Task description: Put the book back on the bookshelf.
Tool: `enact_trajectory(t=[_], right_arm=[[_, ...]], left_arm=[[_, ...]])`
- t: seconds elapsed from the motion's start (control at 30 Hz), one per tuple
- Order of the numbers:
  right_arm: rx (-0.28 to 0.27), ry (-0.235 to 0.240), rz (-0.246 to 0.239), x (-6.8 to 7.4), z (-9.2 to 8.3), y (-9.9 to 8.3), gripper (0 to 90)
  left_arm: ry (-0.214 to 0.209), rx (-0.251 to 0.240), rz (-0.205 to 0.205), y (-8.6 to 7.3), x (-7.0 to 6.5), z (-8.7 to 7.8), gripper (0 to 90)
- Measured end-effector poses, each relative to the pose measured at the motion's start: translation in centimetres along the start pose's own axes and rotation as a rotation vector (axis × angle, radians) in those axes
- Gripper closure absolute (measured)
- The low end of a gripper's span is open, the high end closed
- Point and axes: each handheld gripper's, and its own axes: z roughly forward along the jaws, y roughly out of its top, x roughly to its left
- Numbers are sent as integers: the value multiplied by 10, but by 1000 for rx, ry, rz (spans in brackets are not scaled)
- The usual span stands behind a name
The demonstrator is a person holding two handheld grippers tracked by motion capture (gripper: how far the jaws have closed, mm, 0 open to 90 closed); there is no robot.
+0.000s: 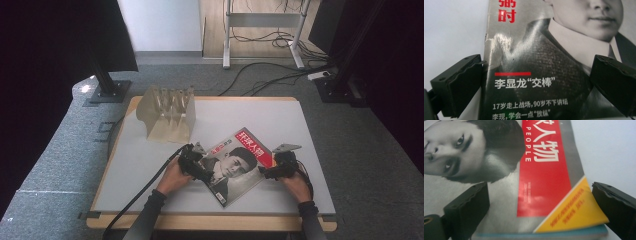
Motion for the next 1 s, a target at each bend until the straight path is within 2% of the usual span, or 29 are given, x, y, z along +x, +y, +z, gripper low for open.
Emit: enact_trajectory(t=[0.03, 0.13, 0.2, 0.37, 0.4, 0.5, 0.53, 0.6, 0.63, 0.67, 0.73, 0.87, 0.9, 1.0], right_arm=[[-7, -17, -4, 1, -8, -2, 17], [-18, -34, -5, 2, -17, -5, 16], [-20, -48, 2, 1, -28, -13, 21], [10, -52, -4, 0, -29, -22, 24], [21, -53, -8, 0, -24, -23, 23], [30, -64, 0, -2, -20, -23, 0], [27, -62, 5, -4, -19, -22, 0], [29, -60, 7, -7, -16, -19, 0], [27, -59, 9, -7, -15, -19, 0], [27, -59, 9, -7, -15, -19, 0], [28, -67, 16, -9, -12, -16, 0], [23, -76, 27, -16, -3, -8, 0], [23, -76, 27, -16, -3, -8, 0], [36, -94, 17, -19, 4, 2, 0]], left_arm=[[-2, 10, 3, -2, -4, -2, 0], [-4, 17, 6, -3, -8, -4, 0], [-4, 21, 6, -7, -14, -6, 0], [-6, 38, 13, -10, -28, -9, 0], [-15, 57, 30, -11, -33, -11, 0], [-29, 75, 46, -11, -33, -14, 0], [-52, 76, 51, -11, -29, -17, 0], [-29, 61, 34, -12, -20, -23, 0], [-2, 52, 21, -13, -12, -26, 0], [-2, 52, 21, -13, -12, -26, 0], [19, 32, -17, -15, -1, -32, 0], [100, 18, -77, -26, 21, -39, 0], [100, 18, -77, -26, 21, -39, 0], [163, 16, -112, -32, 32, -37, 0]])
